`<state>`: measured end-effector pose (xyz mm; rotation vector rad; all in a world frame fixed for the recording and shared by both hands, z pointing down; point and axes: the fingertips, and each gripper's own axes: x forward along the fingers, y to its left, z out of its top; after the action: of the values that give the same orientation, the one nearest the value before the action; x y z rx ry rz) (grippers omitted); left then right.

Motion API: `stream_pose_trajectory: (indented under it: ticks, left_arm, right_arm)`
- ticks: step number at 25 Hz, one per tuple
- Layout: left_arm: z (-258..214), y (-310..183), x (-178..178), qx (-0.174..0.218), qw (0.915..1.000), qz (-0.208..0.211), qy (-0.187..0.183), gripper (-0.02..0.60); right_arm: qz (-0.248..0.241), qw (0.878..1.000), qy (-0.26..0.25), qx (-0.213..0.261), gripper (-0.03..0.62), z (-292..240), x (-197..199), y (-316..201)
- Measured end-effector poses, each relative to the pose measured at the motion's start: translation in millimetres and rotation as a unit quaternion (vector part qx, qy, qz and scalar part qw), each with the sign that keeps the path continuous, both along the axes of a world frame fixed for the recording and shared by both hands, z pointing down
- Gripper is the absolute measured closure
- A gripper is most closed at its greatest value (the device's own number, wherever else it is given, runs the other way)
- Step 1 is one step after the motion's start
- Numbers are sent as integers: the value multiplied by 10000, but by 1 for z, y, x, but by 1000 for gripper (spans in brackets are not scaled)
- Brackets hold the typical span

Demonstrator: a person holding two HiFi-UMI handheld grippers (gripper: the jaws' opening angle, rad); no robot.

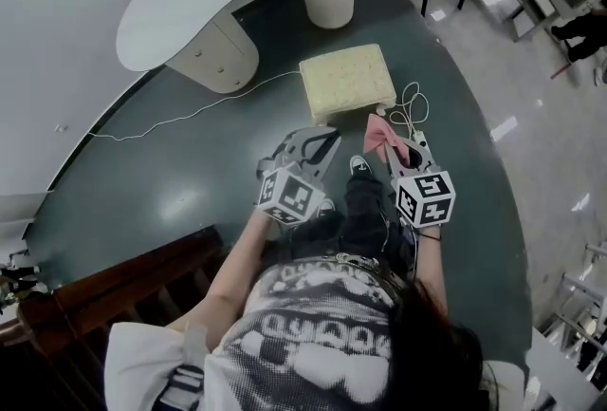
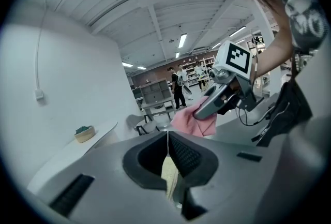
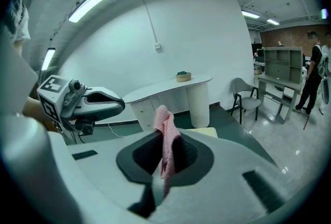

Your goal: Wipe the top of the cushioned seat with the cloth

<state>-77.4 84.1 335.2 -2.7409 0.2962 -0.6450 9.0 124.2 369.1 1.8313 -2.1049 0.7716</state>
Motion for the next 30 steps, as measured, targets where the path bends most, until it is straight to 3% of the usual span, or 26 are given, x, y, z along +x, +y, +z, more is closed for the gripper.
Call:
stream_pose_trajectory:
  ticks: [7,15,30]
  left_arm:
    - [4,38,-29,-85,9997,190,123,575]
    - [3,60,-50,-197,9991,284,239,575]
    - [-4,64,-49,-126,9984,427,358,575]
  right_arm:
    - [28,10000,77,54,583,-1,-43,43]
    - [102,9999,29,52,585,-2,-67,61]
    - [12,9998,170,124,585,-7,-80,66]
